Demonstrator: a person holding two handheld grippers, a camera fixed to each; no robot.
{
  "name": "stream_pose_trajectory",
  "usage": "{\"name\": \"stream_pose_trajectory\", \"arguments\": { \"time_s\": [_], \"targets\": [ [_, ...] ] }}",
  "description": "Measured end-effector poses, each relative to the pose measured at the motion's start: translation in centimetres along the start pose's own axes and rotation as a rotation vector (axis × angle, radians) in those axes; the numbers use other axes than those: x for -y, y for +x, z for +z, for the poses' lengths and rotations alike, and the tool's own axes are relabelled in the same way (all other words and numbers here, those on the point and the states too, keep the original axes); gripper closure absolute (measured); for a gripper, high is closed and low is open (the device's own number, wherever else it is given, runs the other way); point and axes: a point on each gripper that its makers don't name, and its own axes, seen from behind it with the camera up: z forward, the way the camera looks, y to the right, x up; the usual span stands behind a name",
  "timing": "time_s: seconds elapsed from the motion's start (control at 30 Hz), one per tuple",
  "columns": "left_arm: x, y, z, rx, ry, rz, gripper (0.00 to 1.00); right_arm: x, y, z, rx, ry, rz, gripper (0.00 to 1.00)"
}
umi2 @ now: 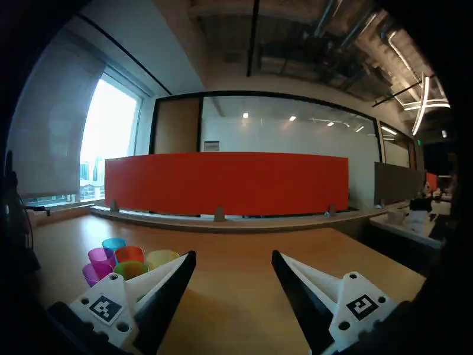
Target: Pour water
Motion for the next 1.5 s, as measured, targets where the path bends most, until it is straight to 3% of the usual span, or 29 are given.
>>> {"name": "stream_pose_trajectory", "arguments": {
  "time_s": [0.57,0.87,1.2,1.5],
  "targets": [
    [-0.5,5.8,1.0,-0.027,-0.039,0.015,0.08,-0.5,4.5,0.2,0.012,0.003,0.045,0.01],
    [-0.4,8.7,1.5,-0.039,-0.047,0.012,0.08,-0.3,7.0,0.3,-0.006,0.011,0.015,0.0],
    [-0.9,10.0,1.9,-0.028,-0.079,-0.003,0.07,0.2,8.1,0.4,-0.008,0.027,-0.007,0.0],
    [-2.1,10.2,2.0,-0.005,-0.163,0.007,0.07,2.4,8.0,0.6,0.026,0.127,-0.012,0.0]
  ]
}}
